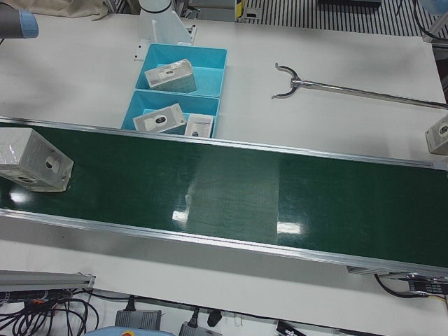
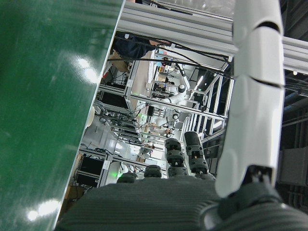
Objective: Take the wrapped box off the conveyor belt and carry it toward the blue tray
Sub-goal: 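Move the right hand toward the white wrapped box and close around it, then lift the wrapped box off the belt with the right hand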
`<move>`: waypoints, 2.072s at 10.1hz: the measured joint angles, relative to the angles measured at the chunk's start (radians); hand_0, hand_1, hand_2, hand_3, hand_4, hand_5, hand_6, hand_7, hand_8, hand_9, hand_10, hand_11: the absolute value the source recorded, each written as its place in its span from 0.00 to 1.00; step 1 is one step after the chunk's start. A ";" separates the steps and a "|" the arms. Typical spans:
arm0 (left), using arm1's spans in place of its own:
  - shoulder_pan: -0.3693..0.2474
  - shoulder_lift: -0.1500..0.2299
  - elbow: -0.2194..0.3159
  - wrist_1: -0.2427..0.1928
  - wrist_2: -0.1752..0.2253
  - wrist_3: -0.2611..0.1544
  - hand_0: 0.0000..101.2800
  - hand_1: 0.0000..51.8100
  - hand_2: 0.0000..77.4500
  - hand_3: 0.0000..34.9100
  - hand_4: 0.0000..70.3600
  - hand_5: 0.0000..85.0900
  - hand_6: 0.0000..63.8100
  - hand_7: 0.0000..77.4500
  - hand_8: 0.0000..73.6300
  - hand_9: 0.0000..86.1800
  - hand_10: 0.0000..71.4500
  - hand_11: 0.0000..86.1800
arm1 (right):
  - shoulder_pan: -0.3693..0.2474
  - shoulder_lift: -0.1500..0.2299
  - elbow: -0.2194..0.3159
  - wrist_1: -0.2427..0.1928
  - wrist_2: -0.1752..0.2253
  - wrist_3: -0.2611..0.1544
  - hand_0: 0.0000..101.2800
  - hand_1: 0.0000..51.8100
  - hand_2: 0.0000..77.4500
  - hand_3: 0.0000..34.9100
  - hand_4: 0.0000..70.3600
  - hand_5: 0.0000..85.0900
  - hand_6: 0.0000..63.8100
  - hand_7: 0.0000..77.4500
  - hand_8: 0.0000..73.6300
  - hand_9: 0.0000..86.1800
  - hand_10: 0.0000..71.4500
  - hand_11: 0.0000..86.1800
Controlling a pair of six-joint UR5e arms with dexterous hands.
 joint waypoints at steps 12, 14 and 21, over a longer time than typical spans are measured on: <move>0.000 0.000 0.000 0.000 0.000 0.000 0.00 0.00 0.01 0.00 0.00 0.01 0.00 0.01 0.01 0.00 0.01 0.01 | -0.020 0.057 -0.082 0.063 0.003 -0.006 0.46 0.23 0.12 0.05 0.05 0.28 0.07 0.04 0.01 0.02 0.00 0.01; 0.000 0.000 0.000 0.000 0.000 0.000 0.00 0.00 0.01 0.00 0.00 0.01 0.00 0.01 0.01 0.00 0.01 0.01 | -0.022 0.061 -0.087 0.084 0.004 -0.008 0.46 0.23 0.12 0.06 0.05 0.28 0.07 0.04 0.01 0.02 0.00 0.02; 0.000 0.000 0.000 0.000 0.000 0.000 0.00 0.00 0.01 0.00 0.00 0.01 0.00 0.00 0.01 0.01 0.01 0.01 | -0.019 0.067 -0.115 0.209 0.005 0.000 0.48 0.06 0.35 0.04 0.24 0.63 0.54 0.40 0.51 0.42 0.47 0.32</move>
